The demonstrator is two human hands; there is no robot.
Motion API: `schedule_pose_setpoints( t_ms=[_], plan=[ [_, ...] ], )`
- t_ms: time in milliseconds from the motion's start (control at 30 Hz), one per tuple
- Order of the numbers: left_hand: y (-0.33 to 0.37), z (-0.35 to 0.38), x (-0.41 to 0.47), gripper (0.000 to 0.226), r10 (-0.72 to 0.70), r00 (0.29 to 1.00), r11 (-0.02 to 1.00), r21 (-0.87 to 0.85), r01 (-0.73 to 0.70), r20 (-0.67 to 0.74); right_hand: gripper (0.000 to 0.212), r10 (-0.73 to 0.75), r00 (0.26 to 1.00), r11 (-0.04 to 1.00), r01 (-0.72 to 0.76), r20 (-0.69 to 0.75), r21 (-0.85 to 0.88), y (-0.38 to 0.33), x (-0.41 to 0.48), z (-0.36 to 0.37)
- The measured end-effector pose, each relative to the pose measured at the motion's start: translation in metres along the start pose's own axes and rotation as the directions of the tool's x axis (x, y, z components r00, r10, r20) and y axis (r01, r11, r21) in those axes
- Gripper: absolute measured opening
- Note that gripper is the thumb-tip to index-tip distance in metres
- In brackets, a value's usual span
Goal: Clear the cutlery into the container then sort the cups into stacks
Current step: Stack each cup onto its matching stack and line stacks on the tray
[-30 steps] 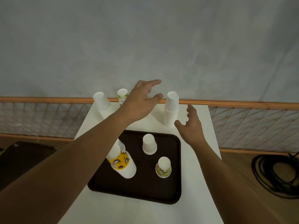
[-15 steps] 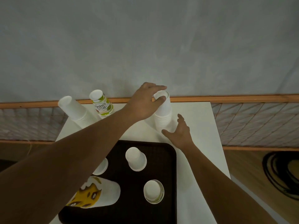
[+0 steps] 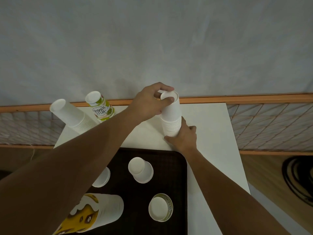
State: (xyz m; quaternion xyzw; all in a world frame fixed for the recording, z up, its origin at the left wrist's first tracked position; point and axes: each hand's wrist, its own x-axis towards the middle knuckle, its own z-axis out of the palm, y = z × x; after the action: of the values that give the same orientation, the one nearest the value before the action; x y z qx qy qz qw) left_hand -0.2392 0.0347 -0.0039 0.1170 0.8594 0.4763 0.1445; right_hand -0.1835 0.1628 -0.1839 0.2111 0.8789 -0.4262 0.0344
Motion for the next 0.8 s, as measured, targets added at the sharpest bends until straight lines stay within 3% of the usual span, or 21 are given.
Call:
schedule_pose_setpoints(
  t_ms=[233, 400, 500, 800],
  plan=[
    [0.0, 0.001, 0.0, 0.03, -0.031, 0.999, 0.997, -0.07, 0.032, 0.021, 0.084, -0.098, 0.994, 0.995, 0.097, -0.04, -0.034, 0.003, 0.005, 0.002],
    [0.007, -0.001, -0.008, 0.028, 0.015, 1.0, 1.0, -0.02, -0.015, -0.011, 0.083, -0.137, 0.988, 0.99, 0.139, -0.069, 0.027, 0.0, 0.001, -0.001],
    [0.018, -0.01, -0.016, 0.026, 0.043, 0.999, 0.998, -0.041, -0.044, -0.03, 0.081, -0.142, 0.987, 0.979, 0.151, -0.072, 0.138, -0.006, -0.006, -0.008],
    [0.062, -0.033, -0.074, 0.027, 0.162, 0.982, 0.973, -0.146, -0.176, -0.102, 0.082, -0.24, 0.958, 0.946, 0.267, -0.154, 0.185, -0.046, -0.069, -0.058]
  ],
)
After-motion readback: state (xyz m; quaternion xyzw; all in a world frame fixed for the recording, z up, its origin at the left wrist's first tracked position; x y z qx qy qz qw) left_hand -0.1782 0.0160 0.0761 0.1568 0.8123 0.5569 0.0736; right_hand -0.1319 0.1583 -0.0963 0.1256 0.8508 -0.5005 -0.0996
